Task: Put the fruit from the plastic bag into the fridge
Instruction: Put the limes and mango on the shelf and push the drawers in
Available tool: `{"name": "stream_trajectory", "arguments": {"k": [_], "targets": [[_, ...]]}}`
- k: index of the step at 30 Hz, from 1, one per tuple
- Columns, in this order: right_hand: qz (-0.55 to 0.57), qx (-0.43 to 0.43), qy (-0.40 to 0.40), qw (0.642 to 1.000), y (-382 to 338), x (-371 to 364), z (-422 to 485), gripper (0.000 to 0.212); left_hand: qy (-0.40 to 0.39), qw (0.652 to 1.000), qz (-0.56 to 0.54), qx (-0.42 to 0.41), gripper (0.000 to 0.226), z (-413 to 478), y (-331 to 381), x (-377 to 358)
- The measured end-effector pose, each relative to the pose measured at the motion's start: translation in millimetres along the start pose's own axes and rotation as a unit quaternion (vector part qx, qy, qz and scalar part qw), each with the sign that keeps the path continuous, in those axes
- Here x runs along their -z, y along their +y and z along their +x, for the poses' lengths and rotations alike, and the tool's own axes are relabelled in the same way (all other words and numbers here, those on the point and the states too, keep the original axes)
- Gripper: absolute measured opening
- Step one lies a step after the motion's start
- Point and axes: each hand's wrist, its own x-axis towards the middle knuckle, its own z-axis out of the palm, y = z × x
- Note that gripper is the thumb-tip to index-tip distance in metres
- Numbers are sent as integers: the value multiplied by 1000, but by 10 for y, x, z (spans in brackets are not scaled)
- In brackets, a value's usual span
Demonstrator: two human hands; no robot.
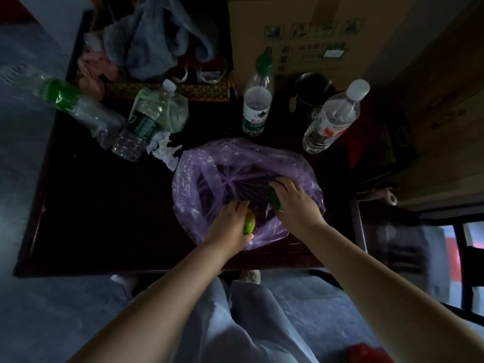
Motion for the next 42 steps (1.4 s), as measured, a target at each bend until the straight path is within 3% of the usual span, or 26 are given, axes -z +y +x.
{"name": "stream_trajectory", "arguments": {"k": [5, 10, 16, 24, 34, 39, 42], "targets": [[37, 54, 53, 996, -14, 142, -134, 66, 71, 997, 18, -28, 82, 34, 37, 98], [53, 39, 123, 990, -62, 276, -290, 67, 105, 990, 23, -95, 85, 20, 148, 334], [97, -42, 177, 979, -216, 385, -553, 67, 104, 983, -85, -129, 84, -33, 255, 632], [123, -175, 254, 943, -697, 418, -792, 68, 43, 963, -103, -245, 78, -29, 179, 1037], [123, -344, 386, 847, -1589, 362, -1502, 64, -102, 876, -89, -463, 73, -282, 213, 1401], [84, -423, 427, 795, -1904, 445, -2137, 66, -166, 814, -79, -552, 86, -662, 608, 1370], [59, -464, 444, 764, -2131, 447, -2541, 68, -193, 764, -81, -610, 81, -973, 822, 1331]]}}
